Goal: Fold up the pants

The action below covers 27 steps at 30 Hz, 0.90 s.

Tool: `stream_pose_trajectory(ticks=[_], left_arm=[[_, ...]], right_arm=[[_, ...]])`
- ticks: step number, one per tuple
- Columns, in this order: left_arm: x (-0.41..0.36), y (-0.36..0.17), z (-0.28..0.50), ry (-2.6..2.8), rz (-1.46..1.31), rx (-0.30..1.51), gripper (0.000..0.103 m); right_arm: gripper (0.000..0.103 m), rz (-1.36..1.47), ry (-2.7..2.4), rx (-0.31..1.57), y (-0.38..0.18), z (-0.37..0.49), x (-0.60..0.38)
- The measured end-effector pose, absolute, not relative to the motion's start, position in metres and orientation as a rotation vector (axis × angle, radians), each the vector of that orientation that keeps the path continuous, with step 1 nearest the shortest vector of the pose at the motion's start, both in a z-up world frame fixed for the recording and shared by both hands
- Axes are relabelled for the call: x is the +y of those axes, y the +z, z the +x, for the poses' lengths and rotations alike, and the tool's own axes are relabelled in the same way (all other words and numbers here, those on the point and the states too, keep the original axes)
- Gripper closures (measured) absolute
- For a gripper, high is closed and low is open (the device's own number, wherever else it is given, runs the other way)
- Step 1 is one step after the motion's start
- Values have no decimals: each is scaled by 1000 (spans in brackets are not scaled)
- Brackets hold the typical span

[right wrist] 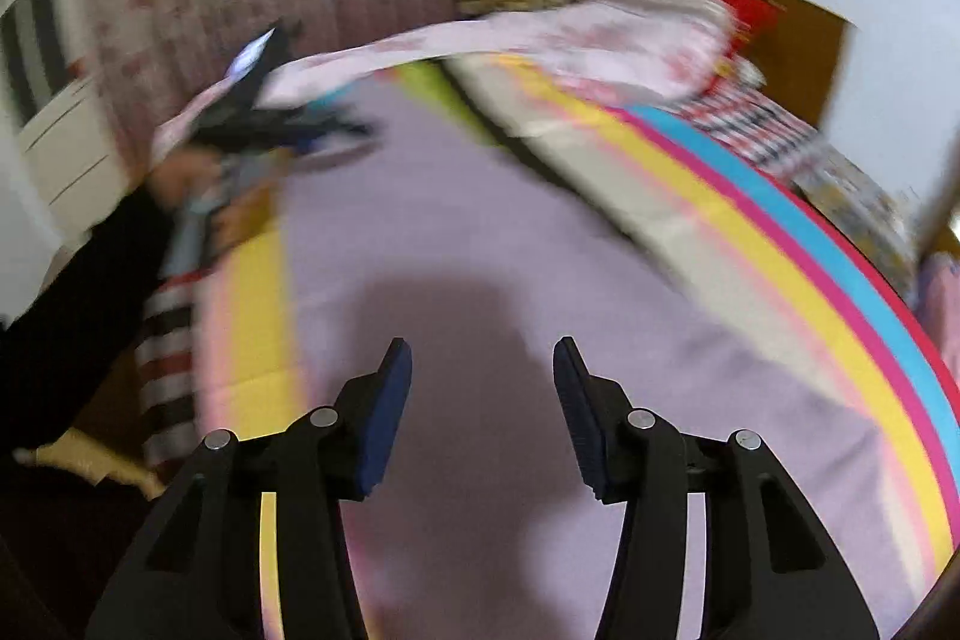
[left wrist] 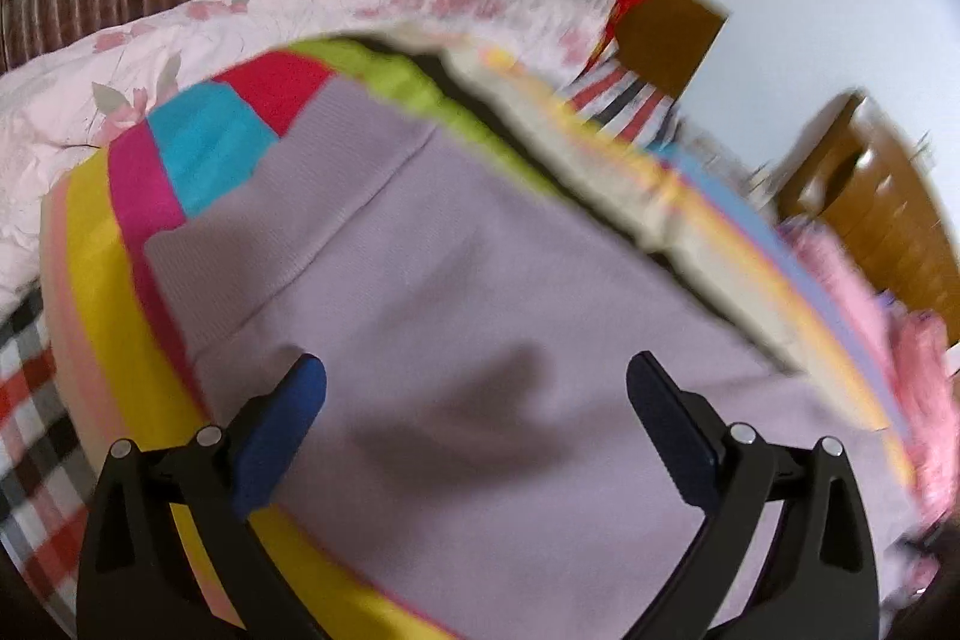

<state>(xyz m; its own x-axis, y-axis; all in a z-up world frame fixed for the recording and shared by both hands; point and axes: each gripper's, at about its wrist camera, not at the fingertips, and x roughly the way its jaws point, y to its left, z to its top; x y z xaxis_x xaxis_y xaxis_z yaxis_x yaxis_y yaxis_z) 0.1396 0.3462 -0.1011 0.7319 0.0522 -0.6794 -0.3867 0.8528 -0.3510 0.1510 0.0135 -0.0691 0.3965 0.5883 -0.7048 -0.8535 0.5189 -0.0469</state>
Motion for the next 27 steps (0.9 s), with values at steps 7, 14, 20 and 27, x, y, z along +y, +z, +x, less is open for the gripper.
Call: stream_pose_trajectory(ticks=[7,14,20,27], left_arm=[[292,-63,69,20,-512,629,8],[274,-102,18,-91,-594,726,48],[262,-124,17,-207,-706,750,45],[239,-126,39,-313,-761,747,45]], right_arm=[[81,-529,914,677,-96,111,37],[84,-625,862,690,-110,115,43],[87,-679,849,692,-122,117,48],[100,-497,880,676,-95,131,22]])
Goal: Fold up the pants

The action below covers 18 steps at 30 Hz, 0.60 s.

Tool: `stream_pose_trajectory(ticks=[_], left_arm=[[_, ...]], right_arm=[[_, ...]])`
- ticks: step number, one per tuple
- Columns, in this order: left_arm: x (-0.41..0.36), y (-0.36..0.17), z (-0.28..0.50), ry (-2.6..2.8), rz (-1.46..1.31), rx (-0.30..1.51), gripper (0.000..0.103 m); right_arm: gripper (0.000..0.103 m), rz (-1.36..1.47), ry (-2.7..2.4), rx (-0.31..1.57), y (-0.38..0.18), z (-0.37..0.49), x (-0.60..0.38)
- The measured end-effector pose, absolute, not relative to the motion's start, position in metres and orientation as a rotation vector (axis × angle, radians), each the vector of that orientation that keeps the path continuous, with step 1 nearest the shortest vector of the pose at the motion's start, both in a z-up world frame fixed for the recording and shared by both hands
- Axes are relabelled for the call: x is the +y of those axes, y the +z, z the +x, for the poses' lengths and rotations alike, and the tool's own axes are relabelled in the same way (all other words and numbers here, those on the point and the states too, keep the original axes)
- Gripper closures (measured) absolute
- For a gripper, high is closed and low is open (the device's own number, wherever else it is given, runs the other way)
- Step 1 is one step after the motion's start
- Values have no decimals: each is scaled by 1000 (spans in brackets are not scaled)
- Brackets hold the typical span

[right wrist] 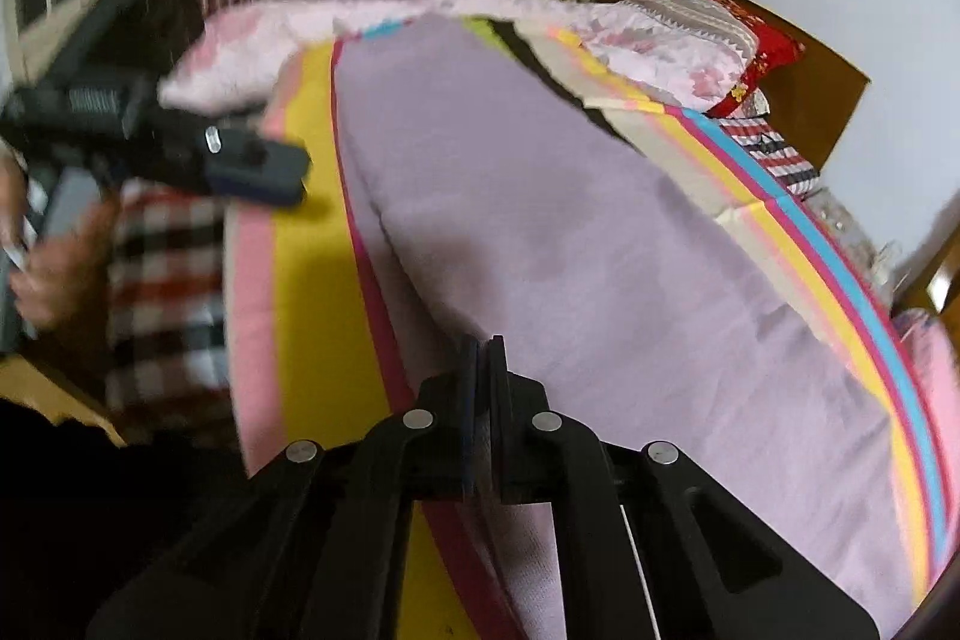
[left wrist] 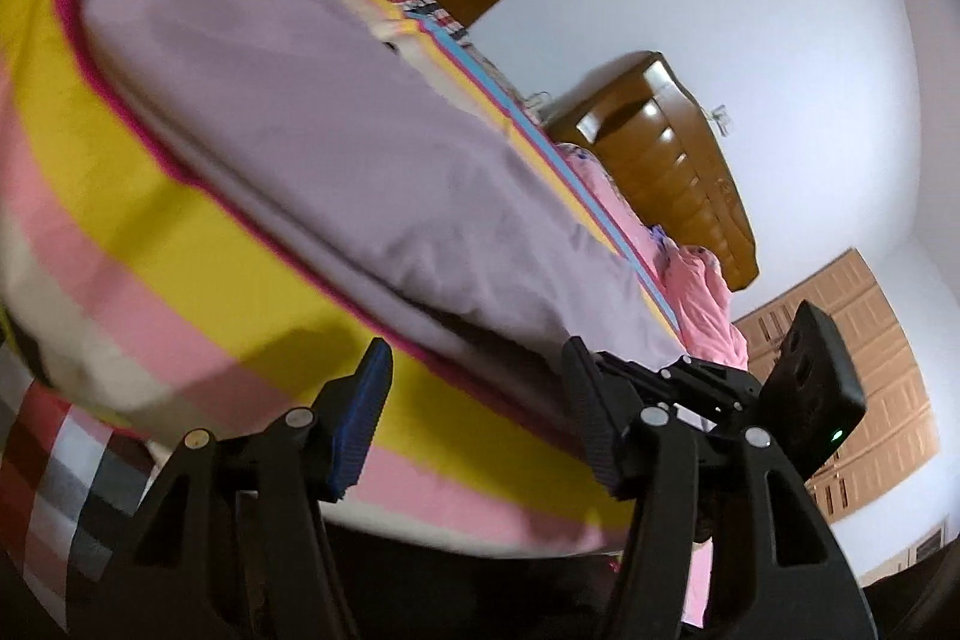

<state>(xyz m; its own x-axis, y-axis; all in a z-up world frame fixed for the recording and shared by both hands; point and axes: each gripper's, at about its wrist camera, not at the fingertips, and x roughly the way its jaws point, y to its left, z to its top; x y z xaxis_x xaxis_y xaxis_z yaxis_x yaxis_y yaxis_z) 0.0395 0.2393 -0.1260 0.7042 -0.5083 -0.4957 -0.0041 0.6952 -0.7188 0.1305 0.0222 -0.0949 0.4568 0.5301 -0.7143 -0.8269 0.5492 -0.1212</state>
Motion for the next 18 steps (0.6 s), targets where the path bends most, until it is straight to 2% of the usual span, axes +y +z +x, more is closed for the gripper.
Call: stream_pose_trajectory(ticks=[6,16,17,18], left_arm=[[233,-136,62,-382,-869,779,47],[246,-156,82,-399,-1072,781,57],[249,-157,81,-393,-1082,777,66],[251,-157,81,-368,-1074,767,95]], right_arm=[[100,-432,908,684,-89,138,16],[100,-397,924,688,-90,143,15],[100,-400,924,688,-91,142,15],[100,-406,923,691,-92,142,16]])
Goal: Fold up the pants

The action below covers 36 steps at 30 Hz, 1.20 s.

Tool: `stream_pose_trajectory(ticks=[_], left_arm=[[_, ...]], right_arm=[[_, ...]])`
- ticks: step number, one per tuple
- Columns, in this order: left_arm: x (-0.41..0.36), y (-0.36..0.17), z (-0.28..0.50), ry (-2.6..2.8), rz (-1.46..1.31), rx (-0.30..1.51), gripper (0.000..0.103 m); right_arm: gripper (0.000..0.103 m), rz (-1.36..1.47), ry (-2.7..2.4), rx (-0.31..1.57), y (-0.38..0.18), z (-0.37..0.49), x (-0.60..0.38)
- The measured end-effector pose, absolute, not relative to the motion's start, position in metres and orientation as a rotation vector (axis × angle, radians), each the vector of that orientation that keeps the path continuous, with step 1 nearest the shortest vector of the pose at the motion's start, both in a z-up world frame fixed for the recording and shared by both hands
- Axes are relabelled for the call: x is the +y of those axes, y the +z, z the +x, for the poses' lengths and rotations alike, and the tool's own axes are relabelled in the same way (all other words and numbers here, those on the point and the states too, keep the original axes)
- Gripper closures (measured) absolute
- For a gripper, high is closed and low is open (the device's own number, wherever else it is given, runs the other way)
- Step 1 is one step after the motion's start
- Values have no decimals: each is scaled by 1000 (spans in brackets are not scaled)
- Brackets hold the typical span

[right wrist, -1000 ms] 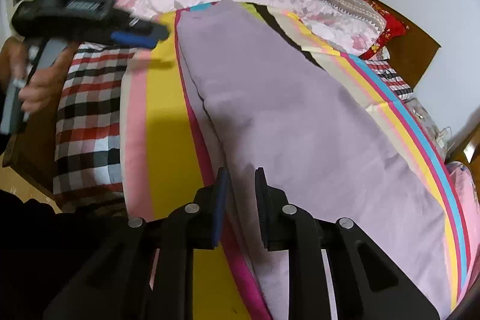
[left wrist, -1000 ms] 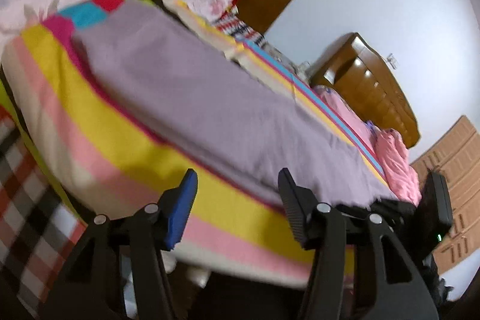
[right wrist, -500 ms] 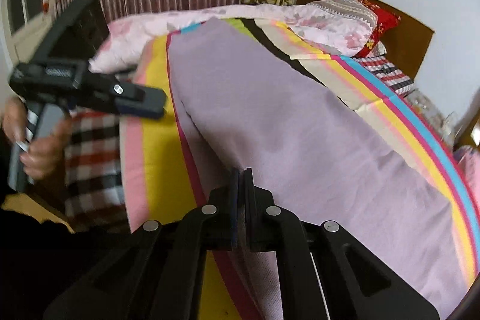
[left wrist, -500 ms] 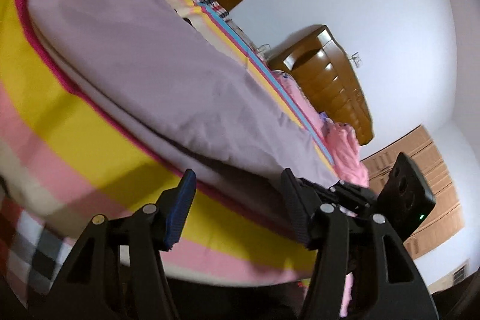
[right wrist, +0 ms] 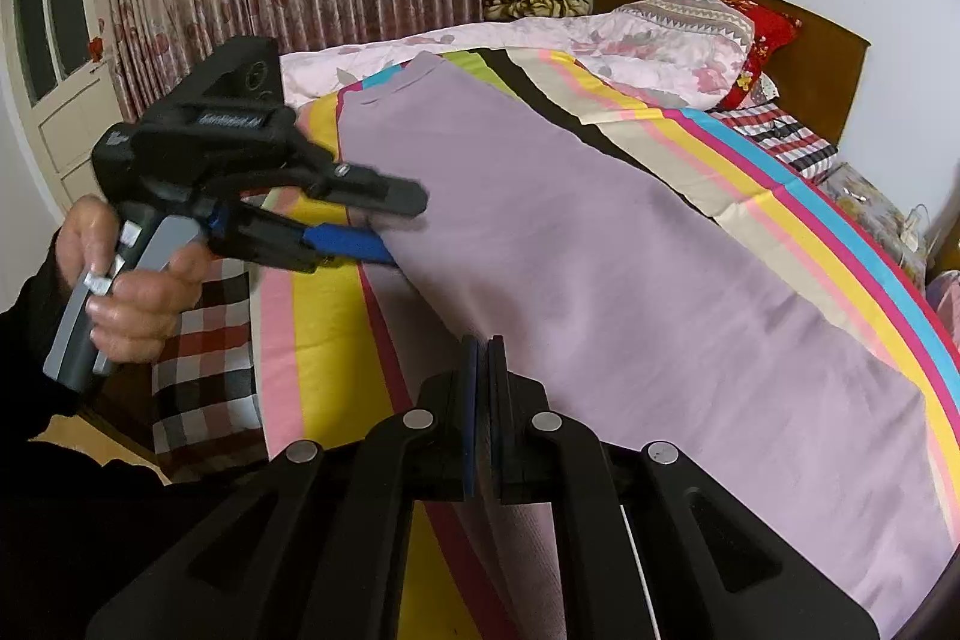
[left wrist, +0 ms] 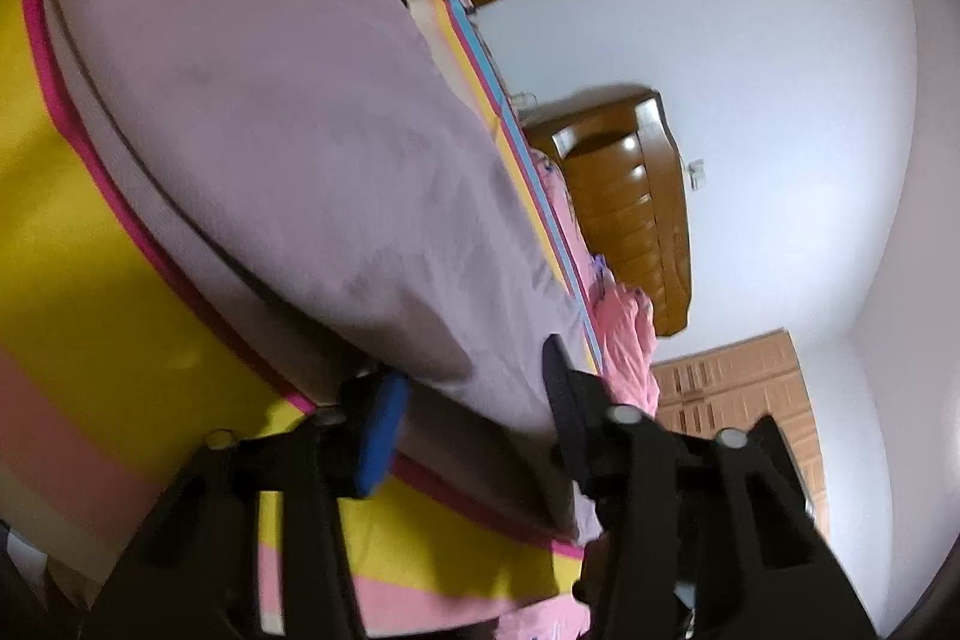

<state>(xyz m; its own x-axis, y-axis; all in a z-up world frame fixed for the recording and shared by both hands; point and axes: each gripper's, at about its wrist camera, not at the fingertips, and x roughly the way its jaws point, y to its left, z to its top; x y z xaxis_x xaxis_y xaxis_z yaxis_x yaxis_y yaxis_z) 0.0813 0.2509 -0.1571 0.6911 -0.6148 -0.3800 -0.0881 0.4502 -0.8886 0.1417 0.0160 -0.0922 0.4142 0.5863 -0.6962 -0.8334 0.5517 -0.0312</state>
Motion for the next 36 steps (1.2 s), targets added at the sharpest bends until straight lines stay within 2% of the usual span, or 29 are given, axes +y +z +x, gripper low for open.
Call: stream_pose_trajectory(ticks=[6,11,12,13,15,16,17,18,23,27,31,36], left_arm=[[244,-135,65,-289,-911,737,98],[244,-162,69,-264,-881,820,97],[244,-161,69,-267,-870,823,96],[244,-159,69,-272,-864,826,93],[246,-153,67,-296,-883,810,70],[246,-149,66,-292,-887,797,63],[248,-145,63,-279,-890,786,49],[252,-140,58,-227,-891,766,41],[268,-123,45,-52,-873,664,41],[264,-113,56,-46,-788,650,41],[251,-122,84,-55,-665,723,39],[249,-125,74,-5,-625,767,46]], right_arm=[[100,-474,930,688,-93,129,22],[99,-513,922,754,-122,130,27],[96,-496,919,773,-121,132,27],[88,-484,918,795,-120,133,26],[82,-468,929,832,-116,134,23],[82,-452,942,833,-114,132,21],[82,-424,962,823,-109,130,18],[82,-395,979,819,-106,129,17],[82,-295,976,780,-95,136,27],[82,-311,918,807,-108,146,51],[79,-348,911,846,-122,142,62],[79,-339,921,876,-117,142,54]])
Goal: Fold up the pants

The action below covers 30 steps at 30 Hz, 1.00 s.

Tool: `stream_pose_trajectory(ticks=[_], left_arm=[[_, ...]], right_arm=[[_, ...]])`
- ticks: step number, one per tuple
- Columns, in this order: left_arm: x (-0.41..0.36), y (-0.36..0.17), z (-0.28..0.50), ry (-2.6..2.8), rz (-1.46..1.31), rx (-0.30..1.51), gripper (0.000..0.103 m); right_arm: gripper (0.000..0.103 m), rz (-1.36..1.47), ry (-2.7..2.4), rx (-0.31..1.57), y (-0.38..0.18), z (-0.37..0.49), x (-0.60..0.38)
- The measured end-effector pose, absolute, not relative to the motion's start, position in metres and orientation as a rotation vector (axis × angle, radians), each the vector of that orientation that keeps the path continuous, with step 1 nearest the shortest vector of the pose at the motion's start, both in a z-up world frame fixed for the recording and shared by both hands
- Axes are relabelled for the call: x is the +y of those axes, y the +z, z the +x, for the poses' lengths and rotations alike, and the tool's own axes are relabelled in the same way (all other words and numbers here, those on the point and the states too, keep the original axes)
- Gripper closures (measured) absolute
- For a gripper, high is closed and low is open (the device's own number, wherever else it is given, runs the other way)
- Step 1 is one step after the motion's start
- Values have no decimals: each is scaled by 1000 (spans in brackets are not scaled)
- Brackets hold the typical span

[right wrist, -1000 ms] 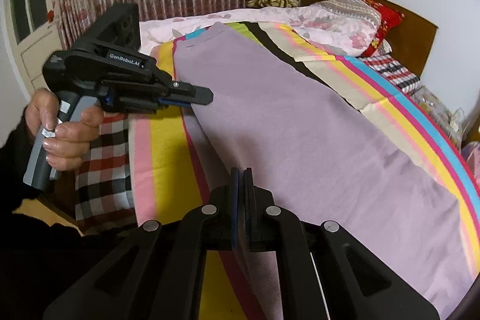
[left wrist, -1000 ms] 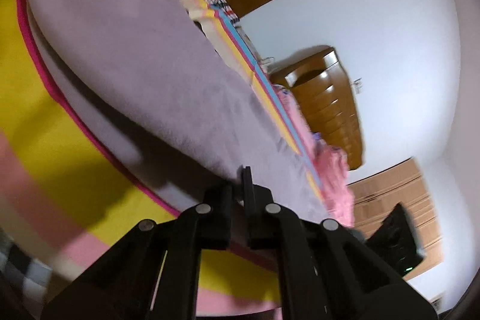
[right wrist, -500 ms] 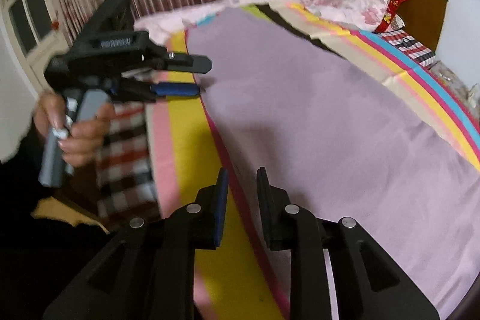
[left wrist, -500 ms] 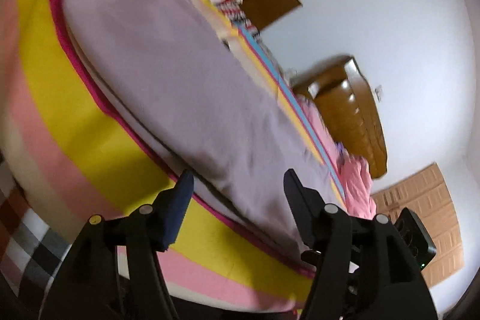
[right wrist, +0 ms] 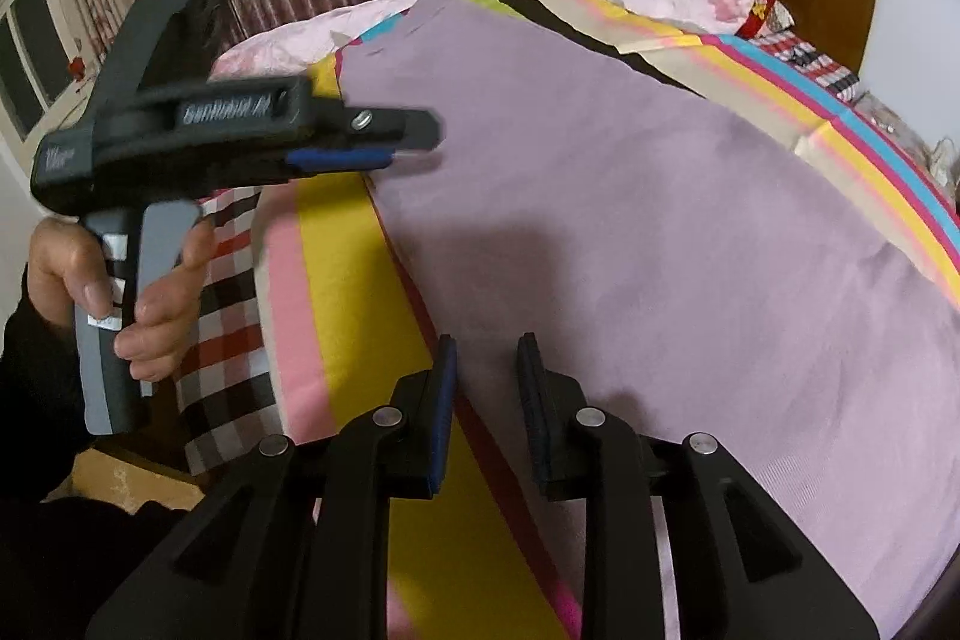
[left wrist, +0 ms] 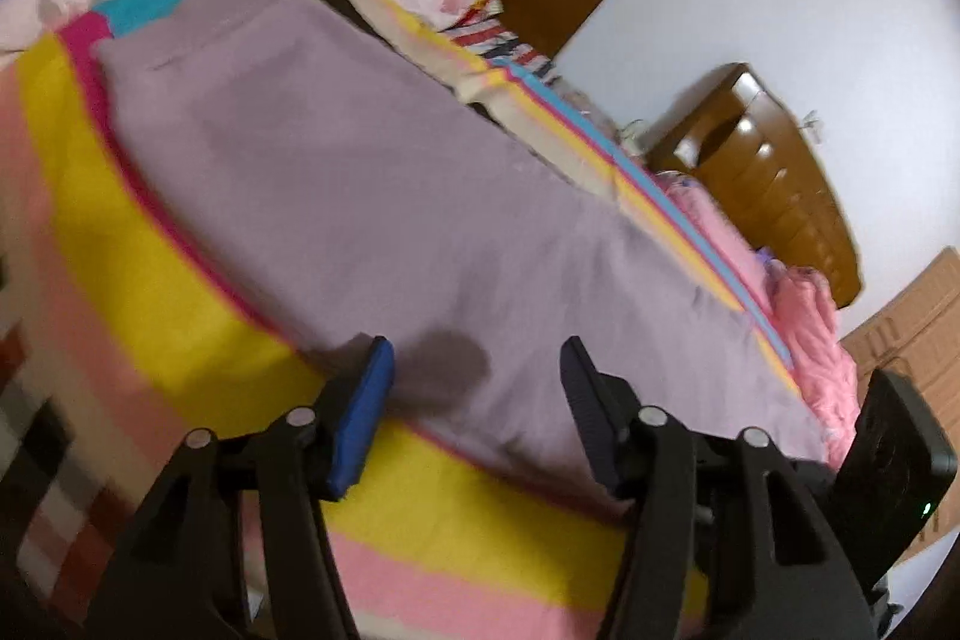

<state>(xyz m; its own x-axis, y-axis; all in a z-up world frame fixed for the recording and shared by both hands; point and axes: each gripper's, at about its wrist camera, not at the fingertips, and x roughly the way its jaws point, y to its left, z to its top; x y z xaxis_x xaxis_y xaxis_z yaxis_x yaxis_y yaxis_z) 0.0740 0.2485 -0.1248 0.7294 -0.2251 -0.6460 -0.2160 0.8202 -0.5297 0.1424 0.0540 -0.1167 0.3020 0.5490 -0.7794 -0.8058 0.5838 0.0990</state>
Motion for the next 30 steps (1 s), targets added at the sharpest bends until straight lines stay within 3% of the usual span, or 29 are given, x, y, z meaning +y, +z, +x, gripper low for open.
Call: stream_pose_trajectory(ticks=[5,16,17,18,19,24,27,30], left_arm=[[291,-121,39,202,-753,674,40],[312,-131,28,209,-835,669,33],[312,-132,27,204,-840,672,33],[311,-133,25,200,-842,674,33],[311,-134,25,196,-842,676,33],[315,-135,23,196,-845,668,31],[315,-137,26,194,-847,670,31],[313,-133,27,175,-847,667,31]], right_arm=[[79,-396,1017,805,-107,140,83],[79,-473,1078,806,-116,160,133],[82,-469,1072,802,-115,161,132],[96,-468,1073,799,-114,160,132],[99,-473,1081,785,-112,158,131],[99,-478,1118,738,-96,149,129],[99,-511,1106,797,-118,152,135],[94,-470,1128,816,-116,153,129]])
